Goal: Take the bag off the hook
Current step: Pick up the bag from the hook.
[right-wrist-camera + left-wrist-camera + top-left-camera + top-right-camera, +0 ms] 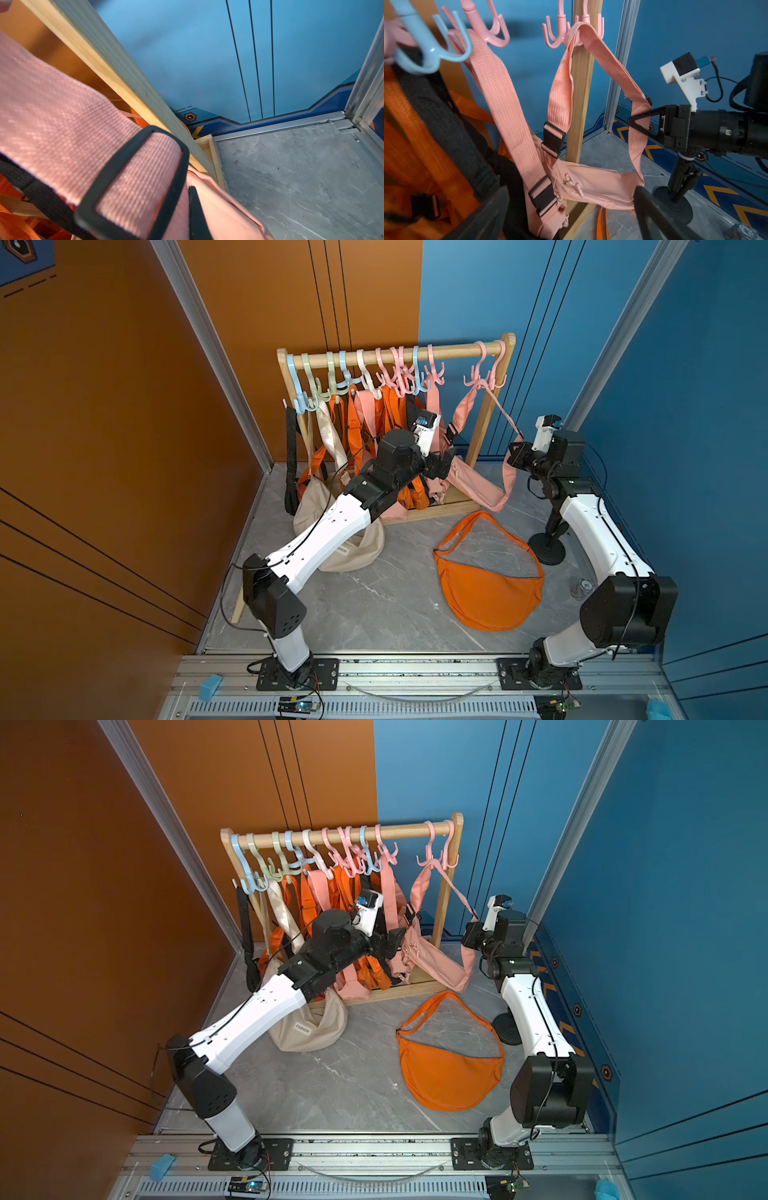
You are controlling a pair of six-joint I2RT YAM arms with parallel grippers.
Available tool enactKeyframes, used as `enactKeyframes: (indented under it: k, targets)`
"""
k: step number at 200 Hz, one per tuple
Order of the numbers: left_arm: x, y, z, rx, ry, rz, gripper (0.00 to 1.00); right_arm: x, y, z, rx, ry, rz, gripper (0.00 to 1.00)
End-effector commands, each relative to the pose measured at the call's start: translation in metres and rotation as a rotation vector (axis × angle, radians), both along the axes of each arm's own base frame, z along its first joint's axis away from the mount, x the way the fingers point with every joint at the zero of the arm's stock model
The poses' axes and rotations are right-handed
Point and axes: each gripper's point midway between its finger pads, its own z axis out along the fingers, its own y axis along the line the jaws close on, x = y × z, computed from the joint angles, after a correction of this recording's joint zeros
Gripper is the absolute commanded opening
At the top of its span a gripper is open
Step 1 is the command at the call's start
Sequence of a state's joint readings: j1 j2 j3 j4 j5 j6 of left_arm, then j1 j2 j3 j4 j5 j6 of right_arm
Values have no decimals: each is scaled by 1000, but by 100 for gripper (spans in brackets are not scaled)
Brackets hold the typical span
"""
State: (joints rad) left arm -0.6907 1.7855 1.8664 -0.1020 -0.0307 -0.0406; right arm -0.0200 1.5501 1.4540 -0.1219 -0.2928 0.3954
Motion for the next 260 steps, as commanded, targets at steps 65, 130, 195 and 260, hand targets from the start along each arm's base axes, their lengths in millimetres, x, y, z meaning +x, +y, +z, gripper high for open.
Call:
enactKeyframes:
  k: [65, 130, 195, 260]
  targets:
    - [68, -61, -11, -3, -8, -171, 94, -9, 12, 19, 63, -4, 40, 0]
    - [111, -64, -4, -175, -125, -157, 83, -22, 39, 17, 52, 16, 99, 0]
    - [110, -74, 16, -242, -280, -160, 78, -36, 59, 6, 28, 57, 149, 0]
    - [102, -73, 43, -295, -417, -147, 71, -39, 58, -1, 21, 78, 153, 0]
